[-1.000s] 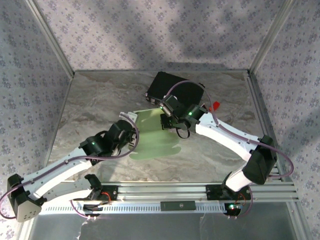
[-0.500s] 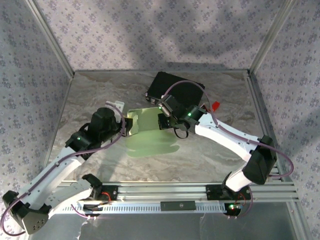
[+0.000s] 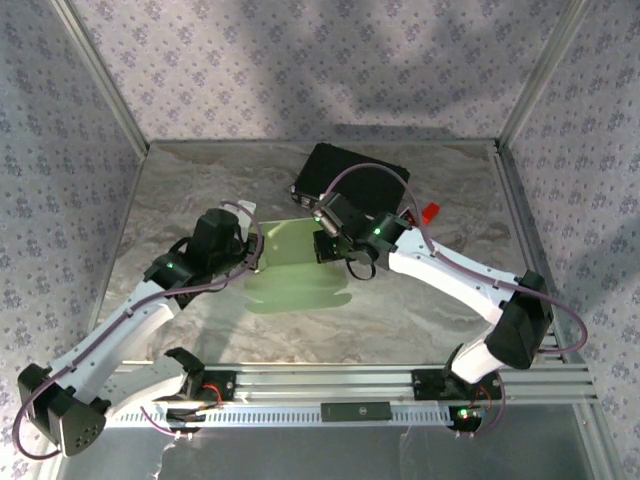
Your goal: Fold the paper box
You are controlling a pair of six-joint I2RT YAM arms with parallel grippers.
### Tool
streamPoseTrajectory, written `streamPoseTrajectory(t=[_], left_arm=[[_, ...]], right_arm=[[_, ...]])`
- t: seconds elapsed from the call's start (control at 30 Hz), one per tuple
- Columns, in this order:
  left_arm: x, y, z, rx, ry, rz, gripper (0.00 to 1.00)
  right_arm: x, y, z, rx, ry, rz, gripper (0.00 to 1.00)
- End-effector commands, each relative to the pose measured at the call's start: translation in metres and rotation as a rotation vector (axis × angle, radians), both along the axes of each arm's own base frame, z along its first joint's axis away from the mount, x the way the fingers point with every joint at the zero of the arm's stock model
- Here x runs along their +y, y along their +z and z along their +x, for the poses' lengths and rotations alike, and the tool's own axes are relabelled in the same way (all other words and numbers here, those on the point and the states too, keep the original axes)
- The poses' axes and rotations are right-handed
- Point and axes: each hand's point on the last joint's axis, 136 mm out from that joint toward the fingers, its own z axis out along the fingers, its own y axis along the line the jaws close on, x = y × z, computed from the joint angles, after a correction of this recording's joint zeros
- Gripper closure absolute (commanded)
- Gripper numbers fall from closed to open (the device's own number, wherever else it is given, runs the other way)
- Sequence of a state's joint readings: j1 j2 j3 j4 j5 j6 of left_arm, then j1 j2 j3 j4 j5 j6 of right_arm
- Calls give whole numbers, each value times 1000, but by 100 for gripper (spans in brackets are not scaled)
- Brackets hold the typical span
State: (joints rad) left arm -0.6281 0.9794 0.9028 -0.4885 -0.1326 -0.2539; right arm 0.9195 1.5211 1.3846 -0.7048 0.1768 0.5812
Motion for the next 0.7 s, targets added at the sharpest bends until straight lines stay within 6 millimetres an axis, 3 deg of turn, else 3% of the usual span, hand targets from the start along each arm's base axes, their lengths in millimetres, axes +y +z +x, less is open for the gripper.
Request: streamPoseTrajectory(t=[0.0,0.6,0.67], left_arm=[[2,14,7,-60,25,21,100],[-4,6,13,-136,120,142,100],[-4,7,14,-133,119,134,95]], right_arm=[[10,15,-3,-23,22,26,100],[29,19,-14,-41,36,5,100],[28,19,-14,-40,34,0,100]])
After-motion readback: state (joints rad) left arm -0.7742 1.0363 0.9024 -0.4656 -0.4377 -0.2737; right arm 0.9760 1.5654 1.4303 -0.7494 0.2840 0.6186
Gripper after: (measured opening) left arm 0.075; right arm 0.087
